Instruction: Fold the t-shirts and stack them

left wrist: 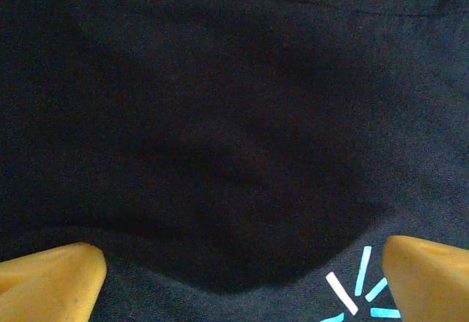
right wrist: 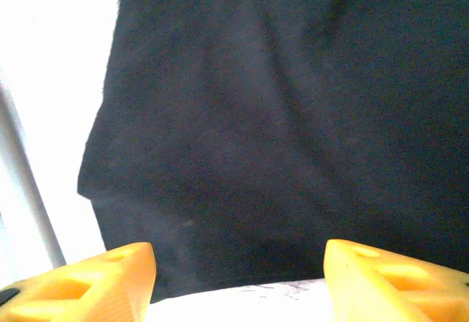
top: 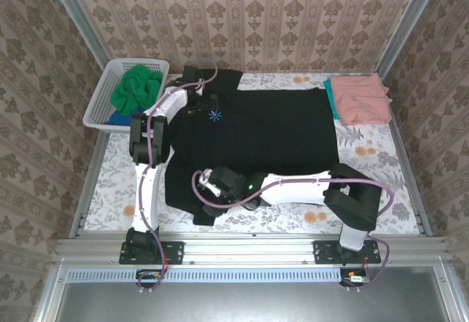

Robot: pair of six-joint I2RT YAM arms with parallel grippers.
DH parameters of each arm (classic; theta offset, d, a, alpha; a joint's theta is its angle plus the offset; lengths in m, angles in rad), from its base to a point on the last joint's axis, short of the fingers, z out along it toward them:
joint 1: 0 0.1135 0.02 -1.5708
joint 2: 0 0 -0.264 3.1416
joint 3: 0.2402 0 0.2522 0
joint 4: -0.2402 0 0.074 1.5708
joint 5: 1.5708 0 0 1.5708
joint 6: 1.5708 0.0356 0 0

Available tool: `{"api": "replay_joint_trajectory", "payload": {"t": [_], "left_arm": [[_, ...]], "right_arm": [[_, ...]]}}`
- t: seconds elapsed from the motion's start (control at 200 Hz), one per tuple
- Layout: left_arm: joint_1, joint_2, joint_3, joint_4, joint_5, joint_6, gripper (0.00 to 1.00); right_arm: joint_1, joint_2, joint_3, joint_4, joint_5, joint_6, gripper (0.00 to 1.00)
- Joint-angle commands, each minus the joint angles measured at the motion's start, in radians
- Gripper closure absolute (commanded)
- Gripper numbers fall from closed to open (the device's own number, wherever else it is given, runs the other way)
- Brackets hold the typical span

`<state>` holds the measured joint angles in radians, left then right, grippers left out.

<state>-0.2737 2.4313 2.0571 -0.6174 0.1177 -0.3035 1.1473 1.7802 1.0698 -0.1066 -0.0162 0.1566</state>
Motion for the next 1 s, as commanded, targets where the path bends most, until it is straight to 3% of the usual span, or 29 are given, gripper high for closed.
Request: {"api": "replay_joint_trajectory", "payload": {"t": [0.0, 0.34, 0.545, 0.655, 0.895, 0.995], "left_arm": [[0.005, 0.057, 0.003, -0.056, 0.065, 0.023, 0.0], [0.021, -0.106, -0.181, 0.042, 0.146, -0.006, 0.0], [0.088, -0.327, -0.347, 0.107, 0.253, -0.05, 0.0], [0.137, -0.459, -0.453, 0.147, 0.295, -0.065, 0.0], [0.223, -0.758, -0.671, 0.169, 0.287, -0.087, 0.0], [0.272, -0.92, -0.814, 0.208, 0.264, -0.113, 0.0]], "right_arm": [[0.054, 0.039, 0.045, 0.055, -0.018, -0.076, 0.34], [0.097, 0.176, 0.182, 0.113, 0.021, -0.167, 0.33], [0.097, 0.262, 0.239, 0.104, 0.016, -0.221, 0.43], [0.096, 0.269, 0.253, 0.078, 0.023, -0.247, 0.53], [0.092, 0.179, 0.251, 0.039, 0.011, -0.256, 0.99], [0.091, 0.125, 0.241, 0.021, -0.009, -0.237, 1.0]]}}
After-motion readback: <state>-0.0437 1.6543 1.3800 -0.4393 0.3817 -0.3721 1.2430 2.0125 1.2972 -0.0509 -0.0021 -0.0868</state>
